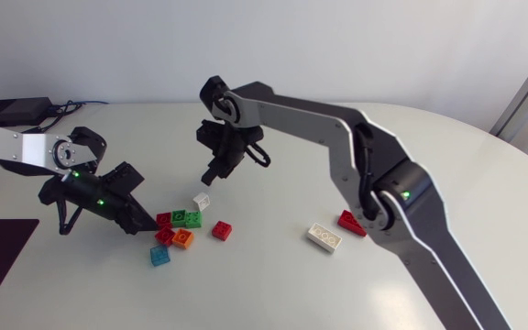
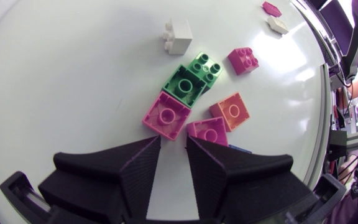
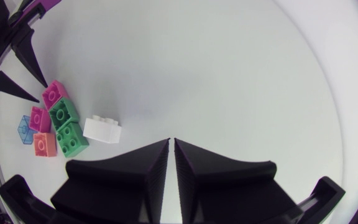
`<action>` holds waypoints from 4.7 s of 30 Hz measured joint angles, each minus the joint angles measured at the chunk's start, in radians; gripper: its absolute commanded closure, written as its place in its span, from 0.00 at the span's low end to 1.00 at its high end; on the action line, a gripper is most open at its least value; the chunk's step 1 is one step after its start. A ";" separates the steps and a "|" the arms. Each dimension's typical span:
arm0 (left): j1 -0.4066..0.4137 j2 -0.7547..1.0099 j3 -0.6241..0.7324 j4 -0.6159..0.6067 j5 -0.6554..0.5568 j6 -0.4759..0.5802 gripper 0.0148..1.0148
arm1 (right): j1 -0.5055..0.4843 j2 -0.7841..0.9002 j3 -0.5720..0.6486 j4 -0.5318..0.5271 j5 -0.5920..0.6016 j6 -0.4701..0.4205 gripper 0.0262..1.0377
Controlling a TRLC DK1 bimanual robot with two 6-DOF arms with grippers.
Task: Sort duplo bricks by size, large to the right and small to the left
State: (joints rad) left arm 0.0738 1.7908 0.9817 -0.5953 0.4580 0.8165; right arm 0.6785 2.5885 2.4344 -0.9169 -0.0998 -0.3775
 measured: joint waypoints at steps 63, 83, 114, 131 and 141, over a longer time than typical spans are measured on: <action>0.107 -0.207 0.021 -0.127 0.007 -0.046 0.68 | 0.044 -0.018 0.093 -0.550 -0.050 0.158 0.89; 0.135 -0.207 0.021 -0.127 0.007 -0.024 0.68 | 0.077 -0.086 -0.210 -0.332 0.003 0.200 0.89; -0.156 -0.334 -0.034 -0.045 0.039 -0.146 0.18 | 0.033 -0.622 -0.887 0.077 0.055 0.198 0.89; -0.350 -0.330 -0.073 0.051 -0.081 -0.270 0.12 | -0.210 -0.739 -1.245 0.235 0.002 0.113 0.89; -0.364 -0.326 -0.073 0.054 -0.097 -0.291 0.10 | -0.323 -0.767 -1.304 0.269 -0.005 0.053 0.89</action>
State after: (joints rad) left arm -0.2905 1.4647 0.9085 -0.5415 0.3614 0.5251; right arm 0.3557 1.8214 1.1309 -0.6476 -0.1047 -0.3248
